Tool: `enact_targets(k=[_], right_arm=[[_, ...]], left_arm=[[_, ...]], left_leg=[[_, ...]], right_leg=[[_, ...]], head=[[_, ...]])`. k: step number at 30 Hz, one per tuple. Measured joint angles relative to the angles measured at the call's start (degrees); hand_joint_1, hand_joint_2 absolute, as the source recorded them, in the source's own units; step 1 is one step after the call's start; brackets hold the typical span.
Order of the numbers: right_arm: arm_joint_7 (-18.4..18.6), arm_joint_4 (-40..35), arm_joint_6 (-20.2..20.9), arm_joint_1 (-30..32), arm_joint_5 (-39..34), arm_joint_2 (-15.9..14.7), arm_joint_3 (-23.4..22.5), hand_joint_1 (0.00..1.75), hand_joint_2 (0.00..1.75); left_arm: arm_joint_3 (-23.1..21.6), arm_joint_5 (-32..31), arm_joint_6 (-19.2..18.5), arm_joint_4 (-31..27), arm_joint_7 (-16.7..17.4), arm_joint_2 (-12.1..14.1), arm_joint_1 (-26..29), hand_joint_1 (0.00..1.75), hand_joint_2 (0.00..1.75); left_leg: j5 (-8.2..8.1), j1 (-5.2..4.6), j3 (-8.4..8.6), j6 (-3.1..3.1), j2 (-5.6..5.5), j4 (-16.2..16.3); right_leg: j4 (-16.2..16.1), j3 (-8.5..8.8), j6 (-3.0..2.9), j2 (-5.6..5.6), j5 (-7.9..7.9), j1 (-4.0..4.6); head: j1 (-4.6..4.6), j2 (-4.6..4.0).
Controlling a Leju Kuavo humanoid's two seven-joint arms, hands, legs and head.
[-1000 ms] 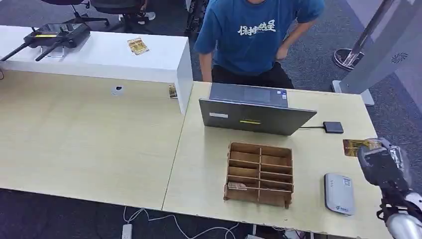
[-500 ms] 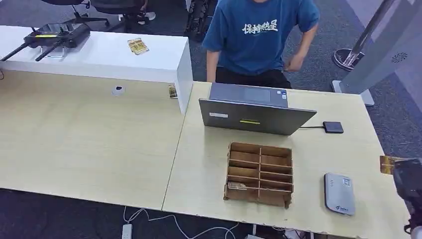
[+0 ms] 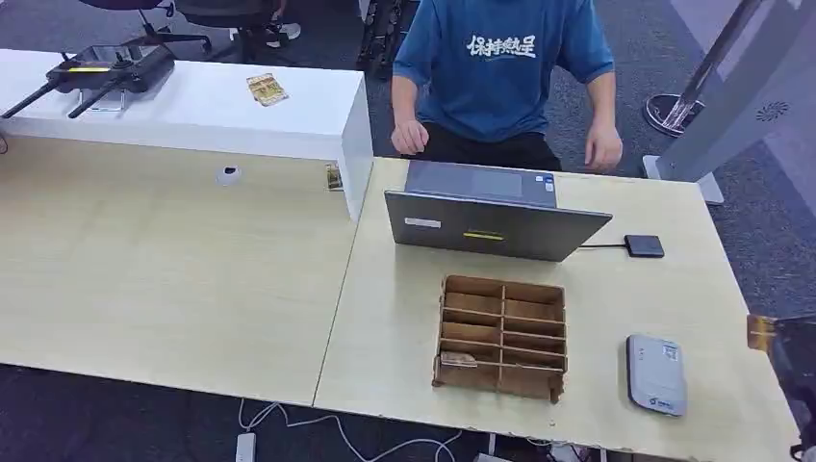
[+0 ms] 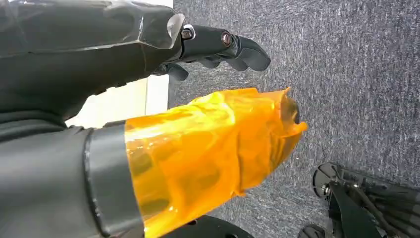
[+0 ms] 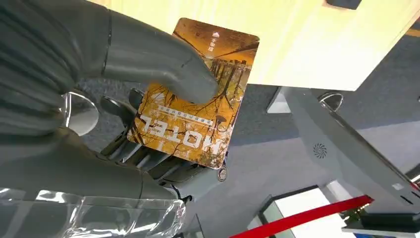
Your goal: Pass the card to the sensor for recognition and then transmit it.
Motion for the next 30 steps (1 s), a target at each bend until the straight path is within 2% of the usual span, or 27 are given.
enact_targets(k=[17, 19, 23, 30], right_arm=[[0.07, 0.87, 0.26, -0.02, 0.07, 0.00, -0.11, 1.75, 1.75], [2.19, 1.20, 4.37, 0.13, 2.01, 0.72, 0.24, 1.75, 1.75], [1.70, 2.91, 4.15, 1.48, 3.80, 3.50, 2.01, 1.75, 1.75], [1.62, 3.93, 4.24, 1.69, 3.54, 4.57, 2.84, 1.75, 1.75]], left_arm=[[0.02, 0.00, 0.00, 0.00, 0.02, 0.00, -0.01, 0.00, 0.00], [0.02, -0.31, 0.17, 0.00, 0.35, -0.02, -0.03, 0.00, 0.00], [0.02, -0.50, 0.17, 0.00, 0.50, -0.11, -0.19, 0.00, 0.00], [0.02, -0.55, 0.26, 0.00, 0.55, -0.11, -0.18, 0.00, 0.00]], left_leg=[[0.00, 0.00, 0.00, 0.00, 0.00, 0.00], [0.00, 0.02, 0.01, 0.00, 0.01, -0.01], [0.00, 0.03, 0.00, -0.01, -0.06, -0.01], [0.00, 0.03, 0.00, -0.01, -0.01, -0.01]], right_leg=[[0.00, 0.00, 0.00, 0.00, 0.00, 0.00], [0.00, 0.01, 0.00, 0.03, -0.01, 0.07], [0.02, -0.01, 0.01, -0.06, -0.02, 0.00], [0.02, -0.01, 0.01, -0.02, -0.03, 0.01]], head=[[-0.02, 0.00], [0.02, 0.00], [-0.02, 0.00], [-0.02, 0.00]])
